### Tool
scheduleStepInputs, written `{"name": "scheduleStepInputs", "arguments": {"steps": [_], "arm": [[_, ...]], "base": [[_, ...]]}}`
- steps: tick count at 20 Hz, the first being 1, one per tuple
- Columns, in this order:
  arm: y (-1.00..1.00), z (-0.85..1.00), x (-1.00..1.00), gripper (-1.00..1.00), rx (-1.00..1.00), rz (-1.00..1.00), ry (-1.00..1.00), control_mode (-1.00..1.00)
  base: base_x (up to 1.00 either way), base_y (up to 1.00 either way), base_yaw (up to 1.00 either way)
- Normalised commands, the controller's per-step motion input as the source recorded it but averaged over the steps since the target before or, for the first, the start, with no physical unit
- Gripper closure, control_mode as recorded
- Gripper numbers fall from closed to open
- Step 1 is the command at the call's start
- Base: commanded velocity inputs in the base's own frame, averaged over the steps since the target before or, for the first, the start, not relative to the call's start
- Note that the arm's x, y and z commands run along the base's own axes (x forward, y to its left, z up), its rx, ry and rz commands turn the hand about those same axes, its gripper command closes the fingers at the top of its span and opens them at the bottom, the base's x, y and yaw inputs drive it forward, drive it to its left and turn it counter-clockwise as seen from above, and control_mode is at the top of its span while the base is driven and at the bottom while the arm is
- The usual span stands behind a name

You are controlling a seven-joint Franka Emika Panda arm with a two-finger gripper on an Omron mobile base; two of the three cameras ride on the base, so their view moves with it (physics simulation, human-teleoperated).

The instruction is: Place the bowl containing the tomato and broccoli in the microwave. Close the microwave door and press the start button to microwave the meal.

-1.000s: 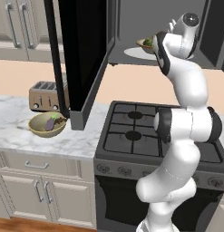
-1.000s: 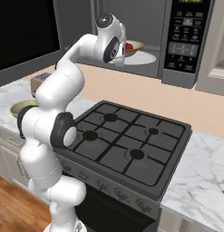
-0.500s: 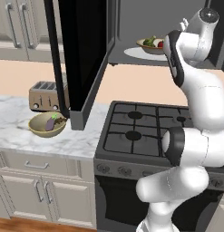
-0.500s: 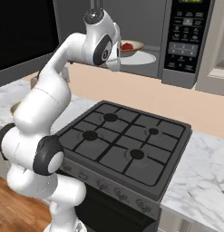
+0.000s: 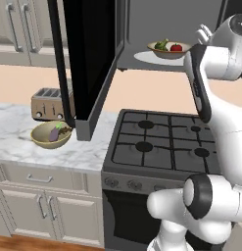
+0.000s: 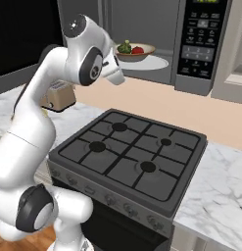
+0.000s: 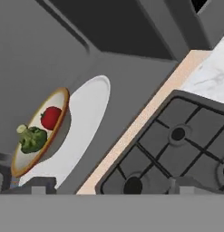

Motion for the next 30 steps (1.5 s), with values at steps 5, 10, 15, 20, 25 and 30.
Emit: {"name": "scheduleStepInputs", "arguments": {"steps": [5,10,15,20,25,30], "arm": [[0.11,0.36,-0.67,-1.0,-0.42,0.23,0.04,-1.0],[0.17,0.26,-0.57,-1.0,-0.44,0.21,0.04,-1.0],[0.45,0.21,-0.55,-1.0,-0.48,0.24,0.07,-1.0],[0.57,0.18,-0.57,-1.0,-0.49,0.26,0.11,-1.0],[0.62,0.09,-0.55,-1.0,-0.46,0.24,0.15,-1.0],[0.61,0.18,-0.56,-1.0,-0.39,0.22,0.18,-1.0]], "base": [[0.0,0.0,0.0],[0.0,0.0,0.0],[0.0,0.0,0.0],[0.0,0.0,0.0],[0.0,0.0,0.0],[0.0,0.0,0.0]]}}
